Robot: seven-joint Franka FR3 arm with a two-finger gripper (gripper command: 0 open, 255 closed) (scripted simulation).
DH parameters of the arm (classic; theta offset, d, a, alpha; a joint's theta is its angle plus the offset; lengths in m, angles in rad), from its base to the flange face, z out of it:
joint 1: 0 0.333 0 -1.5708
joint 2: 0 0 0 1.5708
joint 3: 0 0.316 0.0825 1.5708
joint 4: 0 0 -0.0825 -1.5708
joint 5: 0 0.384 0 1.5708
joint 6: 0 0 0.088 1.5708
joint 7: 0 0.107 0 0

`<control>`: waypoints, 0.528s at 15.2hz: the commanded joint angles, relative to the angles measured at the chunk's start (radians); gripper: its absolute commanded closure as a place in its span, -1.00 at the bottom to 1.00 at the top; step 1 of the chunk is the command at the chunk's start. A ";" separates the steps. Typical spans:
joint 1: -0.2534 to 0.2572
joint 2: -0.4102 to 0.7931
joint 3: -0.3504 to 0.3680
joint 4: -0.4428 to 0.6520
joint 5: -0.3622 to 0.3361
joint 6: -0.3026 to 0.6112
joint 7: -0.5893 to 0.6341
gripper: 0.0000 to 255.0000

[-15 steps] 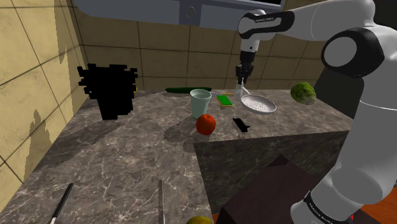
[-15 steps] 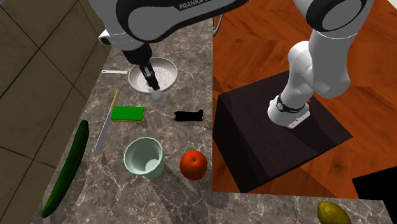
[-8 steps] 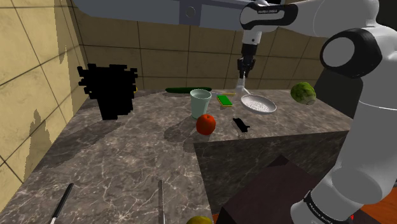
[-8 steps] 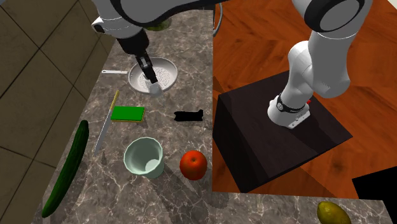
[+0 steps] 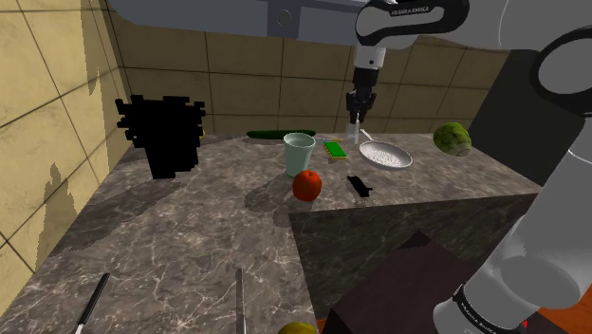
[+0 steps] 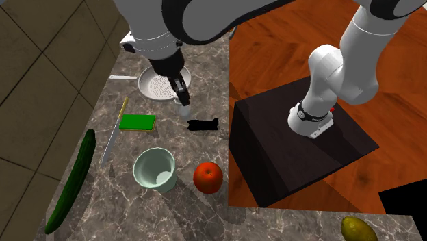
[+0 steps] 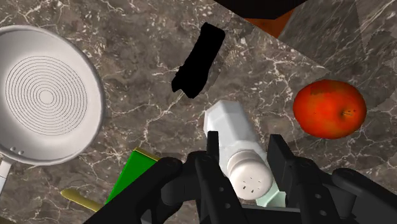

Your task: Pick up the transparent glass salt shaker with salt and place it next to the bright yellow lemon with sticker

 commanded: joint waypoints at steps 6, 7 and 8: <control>0.079 -0.157 0.077 -0.186 -0.006 0.040 0.156 1.00; 0.090 -0.175 0.089 -0.206 -0.004 0.045 0.179 1.00; 0.100 -0.192 0.102 -0.226 -0.001 0.049 0.202 1.00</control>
